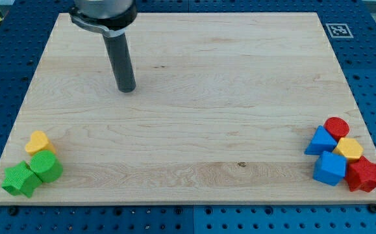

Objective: Push the green star along with the green circle towards up

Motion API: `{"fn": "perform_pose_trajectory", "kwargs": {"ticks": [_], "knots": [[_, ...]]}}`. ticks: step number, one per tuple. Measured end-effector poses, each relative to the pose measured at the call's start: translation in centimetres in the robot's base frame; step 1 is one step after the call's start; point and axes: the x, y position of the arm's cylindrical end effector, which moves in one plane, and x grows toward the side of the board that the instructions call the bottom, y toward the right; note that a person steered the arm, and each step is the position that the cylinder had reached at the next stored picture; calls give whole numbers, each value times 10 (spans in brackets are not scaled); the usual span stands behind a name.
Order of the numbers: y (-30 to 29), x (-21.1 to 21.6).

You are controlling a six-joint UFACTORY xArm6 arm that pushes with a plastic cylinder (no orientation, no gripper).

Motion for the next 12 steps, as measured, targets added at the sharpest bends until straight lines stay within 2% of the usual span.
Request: {"fn": "perform_pose_trajectory", "kwargs": {"ticks": [2,4,6,7,8,9,12], "knots": [[-45,-14],[-106,3],[-121,14],[-132,44],[-133,46],[-152,69],[-181,91]]}}
